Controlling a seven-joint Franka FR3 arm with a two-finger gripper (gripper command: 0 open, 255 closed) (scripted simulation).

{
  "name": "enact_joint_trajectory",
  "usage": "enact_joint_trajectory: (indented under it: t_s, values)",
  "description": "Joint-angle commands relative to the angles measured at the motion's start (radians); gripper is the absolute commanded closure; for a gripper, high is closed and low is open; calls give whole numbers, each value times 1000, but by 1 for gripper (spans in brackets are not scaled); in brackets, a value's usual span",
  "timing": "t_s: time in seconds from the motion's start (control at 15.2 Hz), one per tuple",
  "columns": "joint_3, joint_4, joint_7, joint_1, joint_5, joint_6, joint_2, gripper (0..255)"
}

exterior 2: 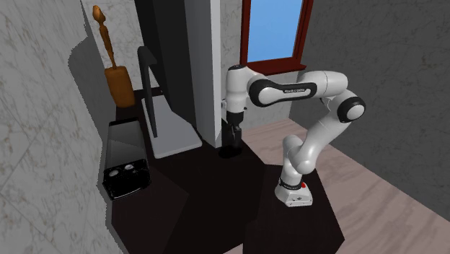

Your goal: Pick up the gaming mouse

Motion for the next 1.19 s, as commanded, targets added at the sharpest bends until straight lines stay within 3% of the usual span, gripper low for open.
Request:
enact_joint_trajectory:
  t_s: [0.0,0.59,0.66,1.12]
  values:
    - [3,27,-39,24,10,-5,22,0]
    - [7,-91,-47,25,14,91,0,0]
    - [6,-90,-48,24,13,90,-1,255]
    - [6,-88,-47,25,14,89,1,255]
